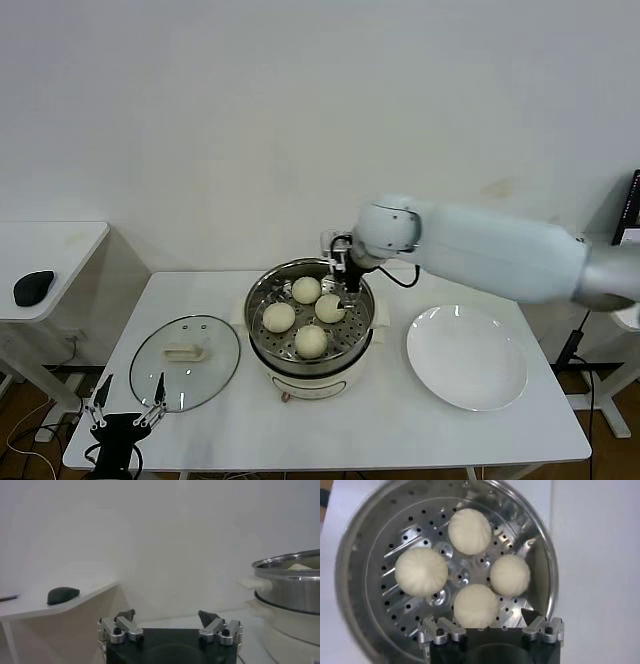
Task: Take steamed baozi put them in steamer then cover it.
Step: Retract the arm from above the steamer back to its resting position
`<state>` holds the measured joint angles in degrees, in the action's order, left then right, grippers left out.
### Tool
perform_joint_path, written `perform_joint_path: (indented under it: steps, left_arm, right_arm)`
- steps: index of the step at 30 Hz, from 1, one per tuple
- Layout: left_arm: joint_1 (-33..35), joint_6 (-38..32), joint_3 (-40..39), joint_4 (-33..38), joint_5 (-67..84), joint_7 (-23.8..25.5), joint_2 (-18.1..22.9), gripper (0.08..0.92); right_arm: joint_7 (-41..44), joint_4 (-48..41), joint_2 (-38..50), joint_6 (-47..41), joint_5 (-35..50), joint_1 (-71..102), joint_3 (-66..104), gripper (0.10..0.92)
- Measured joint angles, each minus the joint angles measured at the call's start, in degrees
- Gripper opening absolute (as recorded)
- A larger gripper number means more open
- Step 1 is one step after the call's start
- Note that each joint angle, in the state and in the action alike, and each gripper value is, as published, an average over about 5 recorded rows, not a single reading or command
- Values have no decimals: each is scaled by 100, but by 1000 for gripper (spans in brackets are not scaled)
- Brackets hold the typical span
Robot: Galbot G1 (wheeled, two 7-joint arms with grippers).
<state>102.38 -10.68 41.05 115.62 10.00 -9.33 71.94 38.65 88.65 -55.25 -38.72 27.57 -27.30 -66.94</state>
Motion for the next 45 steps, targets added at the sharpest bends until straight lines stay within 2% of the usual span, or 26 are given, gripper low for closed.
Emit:
perform_joint_path:
  steps: [8,15,21,29,37,45]
  left_arm:
    - [-8,-18,-24,-64,-70,9,4,823]
    - [-3,13,-80,-129,-195,-27,64,823]
    - [-3,130,-166,-225,-439,-171,96,823]
    - [-89,225,-152,-368,-1351,-318,48,823]
    - [-190,15,167,-655,-3565,-308,-109,823]
    - [-503,-209,243,-1118,-5806,-399,-332,823]
  right_arm:
    - [-1590,924,1290,887,-33,1794,1791,823]
    - [-2428,1347,1488,2152,-762,4422,4418,823]
    - [-2677,1444,799,3367,-1463,6696,6708,823]
    - [-2688,1526,-612,4487,-1715,9253,9378,823]
    - [-2817,1444,-1606,5040,-1885,10848,11076,823]
    - [-2926,1272,-2178,5399,-2083,11499,11724,823]
